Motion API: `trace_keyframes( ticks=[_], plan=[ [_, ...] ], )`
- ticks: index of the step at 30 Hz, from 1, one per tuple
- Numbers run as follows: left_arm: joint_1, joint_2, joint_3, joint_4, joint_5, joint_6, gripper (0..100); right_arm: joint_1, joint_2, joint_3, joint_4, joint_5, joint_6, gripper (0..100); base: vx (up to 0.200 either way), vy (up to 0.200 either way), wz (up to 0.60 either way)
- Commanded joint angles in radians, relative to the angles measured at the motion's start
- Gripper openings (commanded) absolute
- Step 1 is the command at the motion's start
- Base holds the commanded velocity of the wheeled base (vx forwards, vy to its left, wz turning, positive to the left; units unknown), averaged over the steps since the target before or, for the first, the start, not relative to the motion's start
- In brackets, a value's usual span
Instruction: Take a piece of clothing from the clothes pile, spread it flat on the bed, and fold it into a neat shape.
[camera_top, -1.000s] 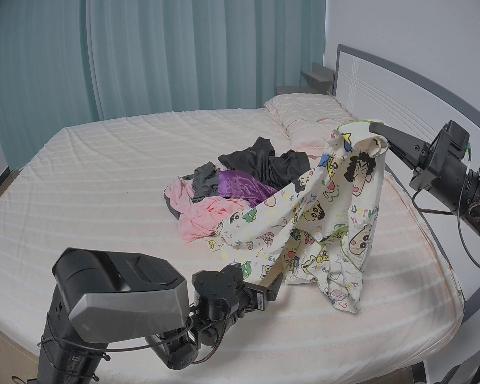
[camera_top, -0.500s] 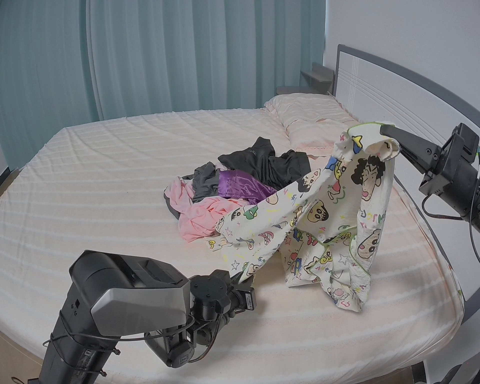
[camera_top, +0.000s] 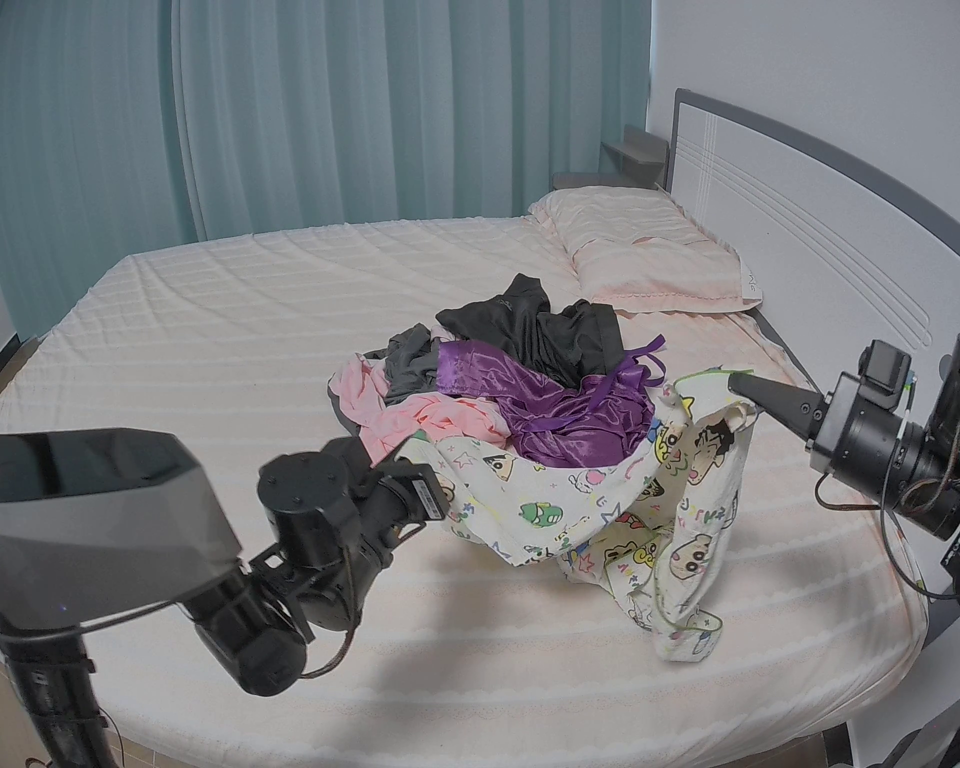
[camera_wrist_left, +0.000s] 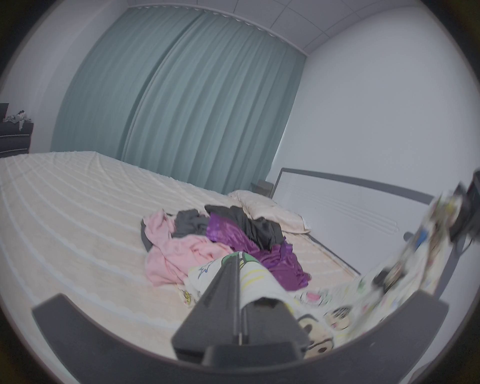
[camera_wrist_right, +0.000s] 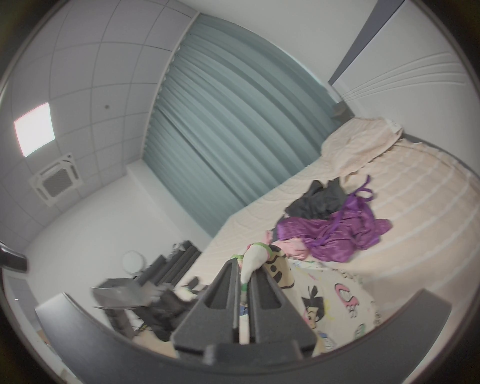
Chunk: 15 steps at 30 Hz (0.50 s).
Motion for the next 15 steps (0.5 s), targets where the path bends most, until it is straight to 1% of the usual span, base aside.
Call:
trace_keyframes(
  ticks=[1, 3, 6, 9, 11, 13, 15],
  plan=[
    [0.03, -0.394, 0.062, 0.183, 0.075, -0.001, 0, 0.001, 0.21, -0.003, -0.035, -0.2, -0.128, 0, 0.0, 0.0, 0.0],
    [0.03, -0.495, 0.02, 0.282, 0.097, -0.001, 0, 0.026, 0.209, -0.061, -0.088, -0.266, -0.133, 0, 0.0, 0.0, 0.0],
    [0.03, -0.587, -0.035, 0.378, 0.132, 0.002, 0, 0.044, 0.164, -0.13, -0.111, -0.301, -0.134, 0, 0.0, 0.0, 0.0],
    [0.028, -0.641, -0.058, 0.435, 0.152, 0.003, 0, 0.056, 0.098, -0.187, -0.101, -0.307, -0.134, 0, 0.0, 0.0, 0.0],
    [0.024, -0.664, -0.041, 0.449, 0.152, 0.003, 0, 0.061, 0.062, -0.196, -0.099, -0.309, -0.137, 0, 0.0, 0.0, 0.0],
    [0.021, -0.664, -0.001, 0.449, 0.152, 0.002, 0, 0.07, 0.048, -0.179, -0.091, -0.302, -0.134, 0, 0.0, 0.0, 0.0],
    [0.018, -0.658, 0.055, 0.449, 0.149, 0.002, 0, 0.096, 0.054, -0.129, -0.076, -0.302, -0.131, 0, 0.0, 0.0, 0.0]
  ],
)
